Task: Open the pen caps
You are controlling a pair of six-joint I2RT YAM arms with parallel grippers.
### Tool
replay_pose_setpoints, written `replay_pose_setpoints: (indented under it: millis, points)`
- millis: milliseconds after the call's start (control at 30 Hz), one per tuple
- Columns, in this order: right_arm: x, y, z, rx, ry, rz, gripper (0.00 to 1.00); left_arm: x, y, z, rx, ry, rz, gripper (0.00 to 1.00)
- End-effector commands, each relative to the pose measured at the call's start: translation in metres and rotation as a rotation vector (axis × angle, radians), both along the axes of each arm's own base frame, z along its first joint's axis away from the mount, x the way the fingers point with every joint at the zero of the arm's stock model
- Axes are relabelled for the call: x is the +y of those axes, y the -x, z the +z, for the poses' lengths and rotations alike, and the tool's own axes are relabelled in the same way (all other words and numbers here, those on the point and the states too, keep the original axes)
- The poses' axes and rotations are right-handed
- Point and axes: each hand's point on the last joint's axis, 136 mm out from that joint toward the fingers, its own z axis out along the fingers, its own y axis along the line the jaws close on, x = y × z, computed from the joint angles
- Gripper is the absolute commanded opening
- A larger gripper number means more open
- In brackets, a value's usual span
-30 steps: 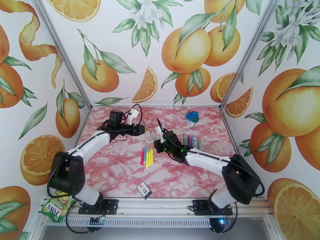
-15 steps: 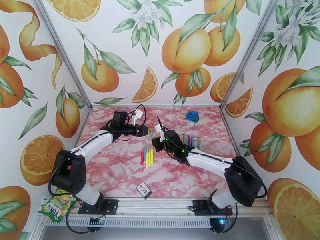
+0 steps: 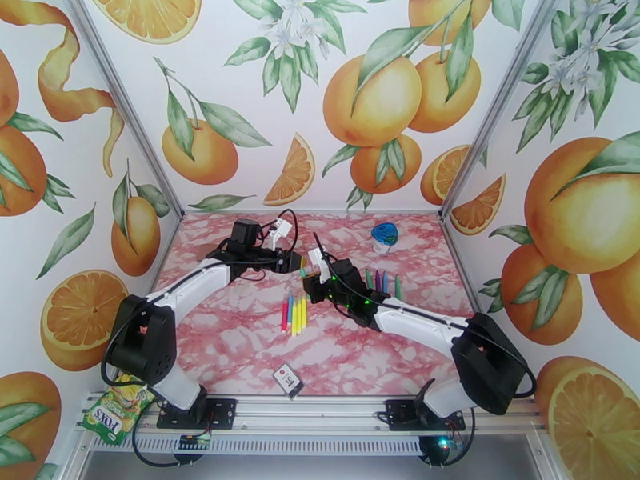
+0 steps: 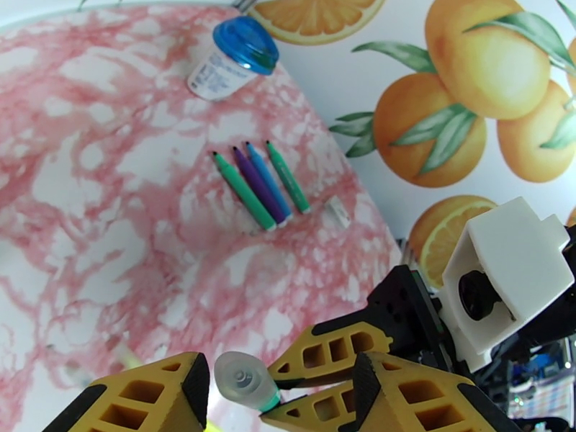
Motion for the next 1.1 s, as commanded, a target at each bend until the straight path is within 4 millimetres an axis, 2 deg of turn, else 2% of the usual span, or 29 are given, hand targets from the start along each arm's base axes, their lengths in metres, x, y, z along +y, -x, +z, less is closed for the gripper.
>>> replay_pose_setpoints:
  millis: [0, 600, 1067]
  points:
    - [0.0087, -0.0014, 0.0274, -0.066, -0.054, 0.030, 0.11, -0.0070, -0.0032, 0.0153, -0.043, 0.033, -0.032, 0.54]
    - [0.0089, -0.0013, 0.0304, -0.076, -0.056, 0.028, 0.11, -0.0097, -0.0015, 0.0134, -0.027, 0.037, -0.047, 0.38]
    - [0.0074, -0.0017, 0.0304, -0.082, -0.051, 0.024, 0.11, -0.0112, -0.0029, 0.0158, -0.025, 0.044, -0.049, 0.15]
